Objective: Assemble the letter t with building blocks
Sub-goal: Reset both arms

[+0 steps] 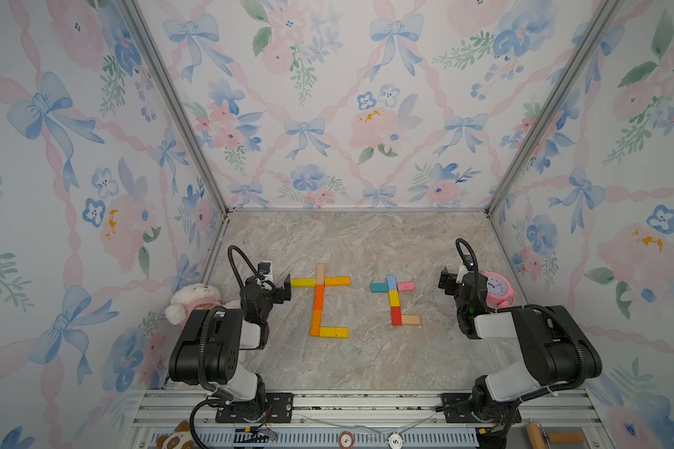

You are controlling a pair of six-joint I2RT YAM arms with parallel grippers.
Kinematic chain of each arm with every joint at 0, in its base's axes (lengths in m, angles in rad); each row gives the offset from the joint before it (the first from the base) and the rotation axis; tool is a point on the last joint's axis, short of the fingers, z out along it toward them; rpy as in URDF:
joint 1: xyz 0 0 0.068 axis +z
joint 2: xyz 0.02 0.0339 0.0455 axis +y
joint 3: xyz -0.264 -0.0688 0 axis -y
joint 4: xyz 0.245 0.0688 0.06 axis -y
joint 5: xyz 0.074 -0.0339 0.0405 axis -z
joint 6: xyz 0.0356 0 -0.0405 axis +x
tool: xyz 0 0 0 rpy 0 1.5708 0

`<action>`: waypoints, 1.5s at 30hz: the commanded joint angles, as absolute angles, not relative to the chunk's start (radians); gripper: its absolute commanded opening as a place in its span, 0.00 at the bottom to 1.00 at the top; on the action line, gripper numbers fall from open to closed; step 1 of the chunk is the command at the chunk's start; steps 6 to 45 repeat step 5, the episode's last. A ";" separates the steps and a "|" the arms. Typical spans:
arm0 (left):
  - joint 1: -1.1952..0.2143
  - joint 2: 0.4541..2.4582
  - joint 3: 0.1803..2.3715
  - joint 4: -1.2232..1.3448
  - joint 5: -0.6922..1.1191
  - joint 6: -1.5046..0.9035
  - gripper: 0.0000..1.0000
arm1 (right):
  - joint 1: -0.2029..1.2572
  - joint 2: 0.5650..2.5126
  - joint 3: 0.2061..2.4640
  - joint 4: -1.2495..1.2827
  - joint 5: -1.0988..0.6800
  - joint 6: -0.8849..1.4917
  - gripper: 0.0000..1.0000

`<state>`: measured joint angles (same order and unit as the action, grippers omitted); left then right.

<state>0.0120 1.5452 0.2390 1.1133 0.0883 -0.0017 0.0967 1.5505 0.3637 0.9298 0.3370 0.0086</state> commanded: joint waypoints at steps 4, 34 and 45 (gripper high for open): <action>0.017 1.545 0.251 1.149 0.105 -0.013 0.98 | 0.078 1.538 0.374 0.913 0.310 0.031 0.96; 0.018 1.545 0.251 1.149 0.104 -0.013 0.98 | 0.077 1.537 0.374 0.914 0.311 0.030 0.96; 0.018 1.545 0.251 1.149 0.104 -0.013 0.98 | 0.077 1.537 0.374 0.914 0.311 0.030 0.96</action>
